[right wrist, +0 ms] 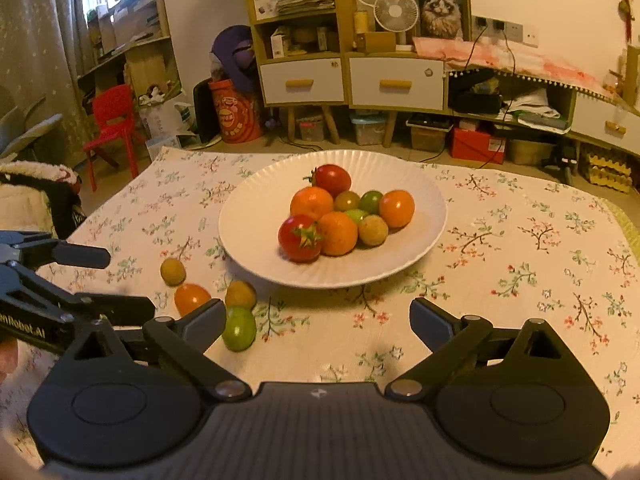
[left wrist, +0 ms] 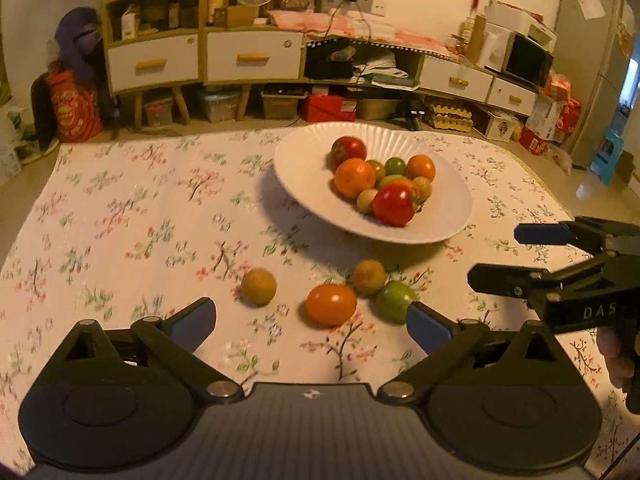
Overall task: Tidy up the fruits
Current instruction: 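Withdraw both grippers from the plate back over the remaining fruit, then grasp a tan round fruit with the left gripper while the right gripper grasps a green tomato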
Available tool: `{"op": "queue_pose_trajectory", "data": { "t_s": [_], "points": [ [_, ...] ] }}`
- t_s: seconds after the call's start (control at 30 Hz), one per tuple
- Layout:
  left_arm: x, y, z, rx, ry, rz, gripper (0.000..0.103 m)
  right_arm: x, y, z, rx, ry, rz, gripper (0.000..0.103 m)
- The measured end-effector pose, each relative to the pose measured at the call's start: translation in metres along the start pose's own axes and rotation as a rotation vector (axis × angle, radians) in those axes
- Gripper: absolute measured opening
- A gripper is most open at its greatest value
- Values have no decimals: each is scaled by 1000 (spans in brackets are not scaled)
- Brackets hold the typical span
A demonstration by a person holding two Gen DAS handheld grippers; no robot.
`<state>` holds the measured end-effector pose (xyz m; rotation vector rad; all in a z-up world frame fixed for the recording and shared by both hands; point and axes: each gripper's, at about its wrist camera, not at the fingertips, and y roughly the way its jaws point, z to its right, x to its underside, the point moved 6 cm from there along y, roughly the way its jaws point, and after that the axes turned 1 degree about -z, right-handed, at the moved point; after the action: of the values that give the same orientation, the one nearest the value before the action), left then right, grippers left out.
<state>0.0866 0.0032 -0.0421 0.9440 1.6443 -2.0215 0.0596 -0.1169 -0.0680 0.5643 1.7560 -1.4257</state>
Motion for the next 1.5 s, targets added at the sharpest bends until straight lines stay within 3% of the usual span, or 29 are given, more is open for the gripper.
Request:
{"op": "queue_pose_trajectory", "data": {
  "t_s": [0.3,0.7,0.97,1.17,1.33,1.5],
  "points": [
    [17,9,-16,-38,4,-39,102,13,9,-16,-1,-50,-26,102],
    [39,23,-26,-60,72,-24,102,25,20,-22,-8,-46,-50,102],
    [29,31,-28,-54,109,34,102,32,28,-24,6,-62,-51,103],
    [20,35,-41,-70,95,22,102,33,31,-32,7,-128,-37,103],
    [17,37,-45,-92,73,29,101,30,34,-42,-5,-166,-28,97],
    [11,39,-40,-85,73,39,88,25,36,-49,-14,-181,-16,82]
  ]
}}
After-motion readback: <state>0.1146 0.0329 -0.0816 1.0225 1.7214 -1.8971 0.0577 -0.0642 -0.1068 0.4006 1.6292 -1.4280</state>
